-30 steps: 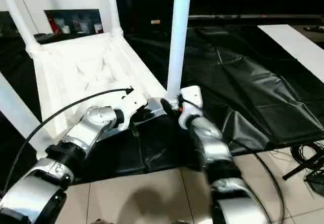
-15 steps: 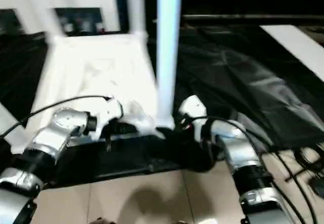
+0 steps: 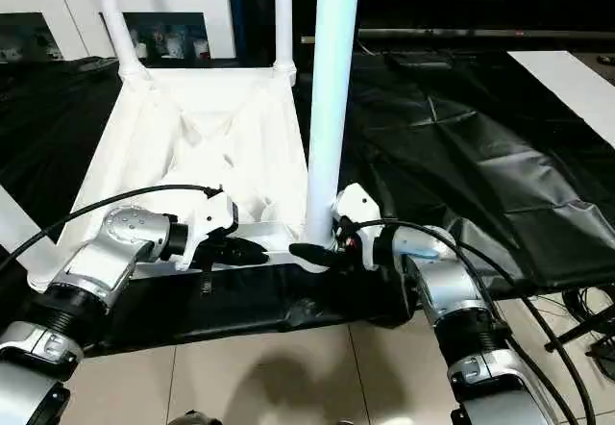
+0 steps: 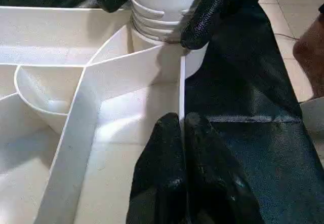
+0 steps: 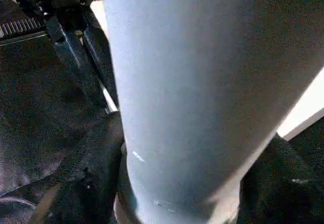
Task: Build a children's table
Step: Rotate leg to tighten
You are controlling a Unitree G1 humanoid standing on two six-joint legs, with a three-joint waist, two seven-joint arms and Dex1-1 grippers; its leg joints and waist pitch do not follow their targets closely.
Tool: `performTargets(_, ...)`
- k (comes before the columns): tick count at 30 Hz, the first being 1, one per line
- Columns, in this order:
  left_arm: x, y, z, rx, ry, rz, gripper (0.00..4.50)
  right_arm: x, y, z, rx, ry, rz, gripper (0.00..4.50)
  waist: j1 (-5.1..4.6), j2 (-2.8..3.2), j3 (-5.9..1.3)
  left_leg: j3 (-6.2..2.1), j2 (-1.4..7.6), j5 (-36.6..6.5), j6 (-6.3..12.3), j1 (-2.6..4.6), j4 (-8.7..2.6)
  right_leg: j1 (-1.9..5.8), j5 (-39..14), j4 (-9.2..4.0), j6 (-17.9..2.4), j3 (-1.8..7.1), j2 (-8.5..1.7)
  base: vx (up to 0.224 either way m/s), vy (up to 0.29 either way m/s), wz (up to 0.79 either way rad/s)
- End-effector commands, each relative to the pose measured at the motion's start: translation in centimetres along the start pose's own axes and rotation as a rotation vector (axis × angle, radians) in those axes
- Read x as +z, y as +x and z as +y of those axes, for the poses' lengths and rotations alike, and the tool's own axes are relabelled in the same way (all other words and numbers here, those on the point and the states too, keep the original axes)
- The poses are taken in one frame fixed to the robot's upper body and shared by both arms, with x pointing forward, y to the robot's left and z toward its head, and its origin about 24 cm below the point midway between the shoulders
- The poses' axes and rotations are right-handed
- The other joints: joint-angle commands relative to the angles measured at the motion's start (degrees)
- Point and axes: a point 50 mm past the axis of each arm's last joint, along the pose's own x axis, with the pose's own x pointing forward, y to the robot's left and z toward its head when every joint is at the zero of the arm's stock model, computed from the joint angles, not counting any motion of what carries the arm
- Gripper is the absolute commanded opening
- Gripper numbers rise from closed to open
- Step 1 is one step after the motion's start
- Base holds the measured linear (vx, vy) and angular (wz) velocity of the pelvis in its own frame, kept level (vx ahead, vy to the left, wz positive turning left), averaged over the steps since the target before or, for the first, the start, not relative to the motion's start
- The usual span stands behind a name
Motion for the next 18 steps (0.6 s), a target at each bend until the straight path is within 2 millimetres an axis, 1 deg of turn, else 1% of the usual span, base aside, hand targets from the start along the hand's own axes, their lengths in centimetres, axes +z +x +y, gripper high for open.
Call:
performTargets(1,0.6,0.4,-0.4,-0.028,-0.002,-0.073,0.0,0.0,-0.3,-0.3,0.005,-0.012,0.028,2.76,-0.21,-0.93,-3.77,-0.68,1.73,-7.65,3.95,0.79,-3.5,2.7,-8.38,-3.62,-12.92,2.34,-4.19,0.0,0.0,0.0)
performTargets(2,0.6,0.4,-0.4,-0.02,-0.003,-0.074,0.0,0.0,-0.2,-0.3,0.005,-0.011,0.028,2.76,-0.2,-0.92,-3.78,-0.67,1.72,-7.66,3.93,0.78,-3.48,2.7,-8.41,-3.64,-12.93,2.34,-4.19,0.0,0.0,0.0)
performTargets(3,0.5,0.5,-0.3,-0.006,-0.004,-0.073,0.0,-0.1,-0.2,-0.3,-0.005,-0.008,0.026,2.74,-0.22,-1.06,-3.79,-0.65,1.71,-7.63,3.94,0.77,-3.47,2.72,-8.32,-3.62,-12.9,2.35,-4.18,0.0,0.0,0.0)
performTargets(4,0.5,0.8,0.0,0.053,-0.008,-0.059,0.0,-0.3,-0.1,-0.5,-0.067,0.015,0.014,2.74,-0.23,-1.04,-3.78,-0.67,1.7,-7.46,3.92,0.72,-3.46,2.72,-8.26,-3.59,-12.88,2.36,-4.21,0.0,0.0,0.0)
performTargets(6,0.5,1.0,0.2,0.079,-0.012,-0.052,0.0,-0.4,0.0,-0.7,-0.096,0.028,0.009,2.72,-0.31,-1.04,-3.72,-0.69,1.65,-7.98,3.72,0.81,-3.48,2.66,-9.3,-3.77,-12.8,2.35,-4.26,0.0,0.0,0.0)
performTargets(7,0.6,1.3,0.5,0.12,-0.024,-0.048,0.0,-0.6,0.1,-1.1,-0.179,0.066,-0.009,2.72,-0.44,-1.28,-3.65,-0.64,1.6,-8.29,3.47,0.78,-3.5,2.57,-10.45,-3.91,-12.45,2.4,-4.19,0.0,0.0,0.0)
performTargets(8,0.6,1.6,0.7,0.144,-0.033,-0.046,0.0,-0.7,0.2,-1.4,-0.23,0.091,-0.019,2.72,-0.49,-1.17,-3.49,-0.65,1.6,-8.86,3.21,0.84,-3.59,2.44,-11.67,-4.12,-12.22,2.44,-4.25,0.0,0.0,0.0)
performTargets(9,0.7,1.9,0.9,0.174,-0.04,-0.049,0.0,-0.9,0.3,-1.7,-0.29,0.131,-0.034,2.71,-0.63,-1.22,-3.51,-0.67,1.47,-9.43,2.59,0.88,-3.59,2.44,-13.44,-4.26,-11.69,2.46,-4.22,0.0,0.0,0.0)
performTargets(10,1.1,2.7,1.1,0.214,-0.056,-0.055,0.0,-1.1,0.6,-2.0,-0.373,0.195,-0.053,2.7,-0.67,-1.24,-3.58,-0.8,1.47,-9.53,2.03,0.95,-3.64,2.55,-14.43,-4.35,-11.29,2.43,-4.33,0.0,0.0,0.0)
performTargets(12,1.7,3.9,1.4,0.278,-0.076,-0.055,0.0,-1.6,1.3,-2.0,-0.464,0.287,-0.067,2.7,-0.96,-1.31,-3.52,-0.79,1.35,-9.39,1.81,0.87,-3.66,2.49,-14.67,-4.42,-11.1,2.45,-4.18,0.0,0.0,0.0)
performTargets(13,2.0,4.6,1.5,0.308,-0.083,-0.053,0.0,-1.7,1.8,-1.9,-0.505,0.319,-0.069,2.7,-1.29,-0.93,-3.68,-0.79,1.28,-9.33,1.63,0.97,-3.57,2.42,-14.31,-4.45,-11.0,2.47,-4.17,0.0,0.0,0.0)
performTargets(14,2.2,5.1,1.6,0.331,-0.089,-0.05,0.0,-1.7,2.3,-1.8,-0.531,0.337,-0.068,2.69,-1.23,-0.96,-3.69,-0.85,1.39,-9.39,1.66,1.11,-3.62,2.45,-14.18,-4.56,-11.04,2.43,-4.19,0.0,0.0,0.0)
performTargets(15,2.5,5.7,1.6,0.354,-0.095,-0.05,0.0,-1.7,2.9,-1.7,-0.569,0.351,-0.067,2.69,-1.3,-1.11,-3.71,-0.78,1.26,-8.73,1.85,0.84,-3.55,2.63,-13.19,-4.46,-11.13,2.45,-4.17,0.0,0.0,0.0)
performTargets(16,2.5,5.8,1.6,0.358,-0.096,-0.051,0.0,-1.7,3.0,-1.7,-0.576,0.353,-0.067,2.69,-1.24,-1.06,-3.75,-0.81,1.3,-8.78,2.01,0.97,-3.56,2.54,-12.95,-4.51,-11.18,2.42,-4.23,0.0,0.0,0.0)
performTargets(17,2.9,6.6,1.5,0.377,-0.098,-0.049,0.0,-1.5,3.9,-1.4,-0.613,0.373,-0.072,2.69,-1.26,-1.15,-3.85,-0.84,1.26,-8.44,2.24,0.82,-3.51,2.76,-12.31,-4.34,-11.3,2.37,-4.22,0.0,0.0,0.0)
performTargets(18,3.1,7.0,1.5,0.39,-0.097,-0.049,0.0,-1.3,4.6,-1.2,-0.63,0.382,-0.075,2.69,-1.42,-0.75,-3.79,-0.78,1.29,-8.01,2.32,0.79,-3.52,2.48,-11.28,-4.37,-11.52,2.46,-4.16,0.0,0.0,0.0)
